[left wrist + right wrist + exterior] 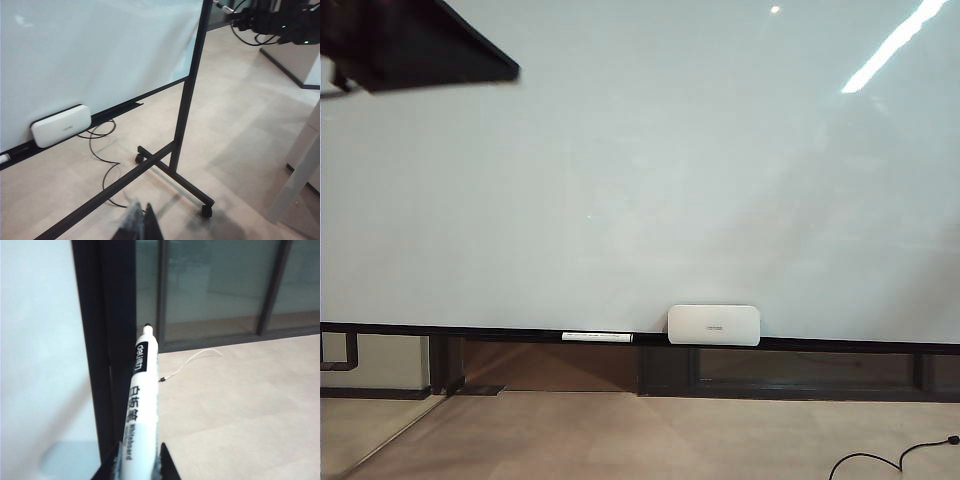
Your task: Reach to the right to find the marker pen, pick it up, and write the number 14 on the whiteboard.
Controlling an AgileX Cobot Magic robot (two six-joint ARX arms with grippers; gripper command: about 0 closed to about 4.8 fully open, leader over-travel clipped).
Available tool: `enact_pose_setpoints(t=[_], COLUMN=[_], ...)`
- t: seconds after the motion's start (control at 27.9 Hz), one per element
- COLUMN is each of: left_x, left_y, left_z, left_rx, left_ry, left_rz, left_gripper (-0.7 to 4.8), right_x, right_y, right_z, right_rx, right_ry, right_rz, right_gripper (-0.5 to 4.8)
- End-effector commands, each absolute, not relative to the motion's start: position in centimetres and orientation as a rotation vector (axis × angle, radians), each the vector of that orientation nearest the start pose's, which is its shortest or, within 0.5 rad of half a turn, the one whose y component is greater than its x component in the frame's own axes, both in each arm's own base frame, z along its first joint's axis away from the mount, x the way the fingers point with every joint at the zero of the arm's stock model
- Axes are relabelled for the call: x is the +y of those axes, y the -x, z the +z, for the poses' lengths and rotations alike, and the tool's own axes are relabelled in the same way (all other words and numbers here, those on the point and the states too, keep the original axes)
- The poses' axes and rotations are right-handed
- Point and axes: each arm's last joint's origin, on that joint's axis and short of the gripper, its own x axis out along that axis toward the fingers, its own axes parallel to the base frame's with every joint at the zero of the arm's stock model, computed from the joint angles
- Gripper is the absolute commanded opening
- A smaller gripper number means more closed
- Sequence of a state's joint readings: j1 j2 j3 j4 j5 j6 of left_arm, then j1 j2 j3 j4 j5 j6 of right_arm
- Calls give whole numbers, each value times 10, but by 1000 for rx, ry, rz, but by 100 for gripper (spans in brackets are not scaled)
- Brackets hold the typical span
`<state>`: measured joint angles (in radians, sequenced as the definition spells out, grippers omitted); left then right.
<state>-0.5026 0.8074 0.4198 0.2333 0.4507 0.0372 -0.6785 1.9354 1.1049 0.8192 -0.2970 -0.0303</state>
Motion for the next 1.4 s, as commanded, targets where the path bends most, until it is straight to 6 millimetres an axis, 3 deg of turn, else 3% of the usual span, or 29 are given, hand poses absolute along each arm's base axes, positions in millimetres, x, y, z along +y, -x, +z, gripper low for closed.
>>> enact_pose_setpoints(t=[0.04, 0.25, 0.5, 0.68, 0.97, 1.25, 1.4], left_x=[-86, -62, -41, -26, -23, -22, -22], left_y=[-132, -97, -65, -48, -48, -46, -46], left_z=[251, 266, 282, 311, 318, 330, 331], left_rx=[144, 70, -44, -62, -116, -247, -256], left_ry=[-47, -6, 65, -63, -90, -128, -125], left_rz=[-905, -777, -662, -486, -402, -387, -386], left_gripper=[-6, -6, -6, -6, -6, -6, -6], right_x=[-239, -193, -125, -25, 61, 116, 132], right_y=[-311, -283, -279, -283, -290, -312, -327], right_z=[224, 237, 254, 288, 316, 345, 352], right_rx=[-19, -19, 19, -77, -113, -140, -154], right_ry=[5, -27, -43, -38, -108, -121, -124], right_rz=[-390, -342, -152, 154, 373, 507, 511], right_gripper=[-1, -1, -1, -1, -1, -1, -1])
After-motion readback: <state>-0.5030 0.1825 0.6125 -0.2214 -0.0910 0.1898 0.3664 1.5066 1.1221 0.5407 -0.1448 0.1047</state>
